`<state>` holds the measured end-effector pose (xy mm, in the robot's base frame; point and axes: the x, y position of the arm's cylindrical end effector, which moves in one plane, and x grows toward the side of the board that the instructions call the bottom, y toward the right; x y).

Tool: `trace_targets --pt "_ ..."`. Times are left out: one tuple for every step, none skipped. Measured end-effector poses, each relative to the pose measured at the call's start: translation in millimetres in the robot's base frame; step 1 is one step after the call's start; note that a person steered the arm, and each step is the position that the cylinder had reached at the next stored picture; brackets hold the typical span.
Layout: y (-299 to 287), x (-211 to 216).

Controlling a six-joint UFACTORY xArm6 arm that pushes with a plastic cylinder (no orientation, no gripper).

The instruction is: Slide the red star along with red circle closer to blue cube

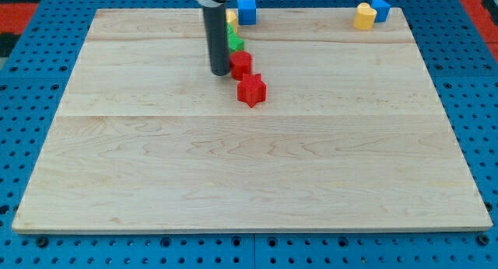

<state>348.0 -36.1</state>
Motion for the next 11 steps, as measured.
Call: trace_targets --pt "24.9 -4.2" --pt "9.2 -4.6" --pt "-42.1 15.4" --pt "-42.3 65.9" --pt "-24.4 100.2" --pt "9.1 87.0" --pt "28.7 56.1" --pt "43.6 32.2" --pt "52.7 17.5" --pt "60.9 31.4" --pt "84.3 29.5"
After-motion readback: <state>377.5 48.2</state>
